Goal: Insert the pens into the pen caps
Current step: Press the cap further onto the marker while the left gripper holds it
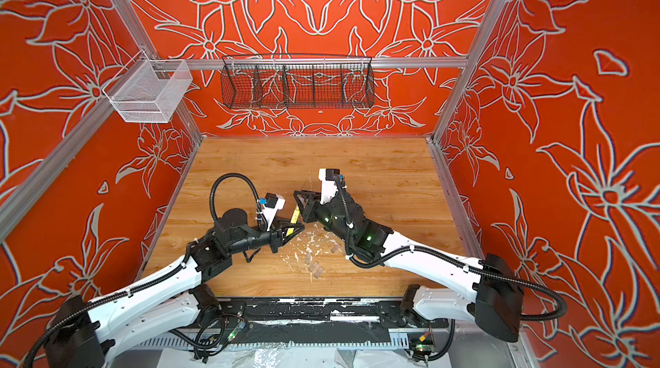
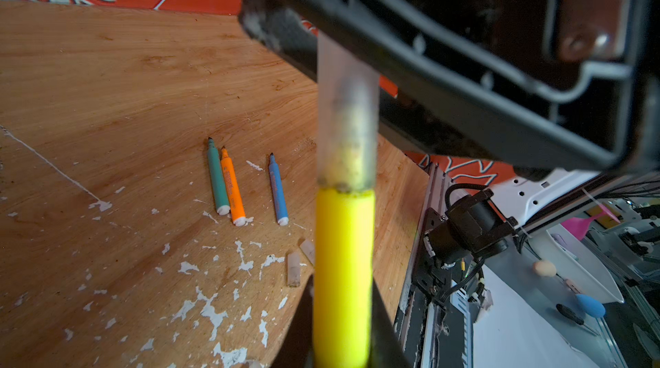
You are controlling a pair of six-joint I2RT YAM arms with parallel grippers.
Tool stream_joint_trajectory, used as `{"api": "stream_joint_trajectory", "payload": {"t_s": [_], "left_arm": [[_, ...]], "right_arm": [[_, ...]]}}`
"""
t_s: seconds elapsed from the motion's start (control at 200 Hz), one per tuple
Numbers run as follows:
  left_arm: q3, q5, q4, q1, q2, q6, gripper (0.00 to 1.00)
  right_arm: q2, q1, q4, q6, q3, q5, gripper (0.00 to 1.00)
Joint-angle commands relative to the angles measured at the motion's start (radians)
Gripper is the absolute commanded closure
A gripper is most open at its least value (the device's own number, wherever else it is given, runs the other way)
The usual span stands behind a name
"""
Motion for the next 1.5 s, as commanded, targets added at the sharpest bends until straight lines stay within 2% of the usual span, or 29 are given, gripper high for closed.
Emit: {"api": "stream_joint_trajectory", "payload": {"t_s": [0.0,0.065,0.185,0.375,0.505,0.636,0.721,0.856,1.136,1.311,1.496], "left_arm": [[0.028,0.012,0.028,0.005,0.009,0.017,1.00],[0.028,0.009,0.027,0.005,0.011,0.016,1.00],[0.028,-0.002,0.045,0.005,0.021,0.027,1.00],[0.057,-0.153,0.070,0.005,0.030,0.028,1.00],[0.098,-0.245,0.053,0.018,0.067,0.081,1.00],[0.061,-0.215,0.070,0.023,0.054,0.123,1.00],[0.061,-0.214,0.027,0.023,0.040,0.133,1.00],[0.049,-0.183,0.055,0.023,0.050,0.118,1.00],[0.041,-0.206,0.048,0.023,0.040,0.127,1.00],[0.062,-0.306,0.039,0.024,0.023,0.122,1.00],[0.137,-0.323,0.064,0.045,0.062,0.104,1.00]], "right_arm": [[0.020,0.000,-0.012,0.002,0.035,-0.034,0.77],[0.028,0.000,-0.017,0.001,0.036,-0.057,0.81],[0.029,0.006,-0.078,-0.009,0.032,-0.048,1.00],[0.051,0.006,-0.142,-0.065,0.053,-0.076,1.00],[0.073,0.006,-0.137,-0.099,0.069,-0.098,1.00],[0.094,0.011,-0.138,-0.106,0.078,-0.152,1.00],[0.087,0.024,-0.123,-0.106,0.044,-0.143,1.00],[0.069,0.051,-0.093,-0.085,-0.017,-0.130,1.00],[0.030,0.139,-0.046,-0.057,-0.107,-0.109,1.00],[0.026,0.156,-0.009,-0.044,-0.144,-0.102,1.00],[0.030,0.159,0.010,-0.030,-0.155,-0.127,1.00]]}}
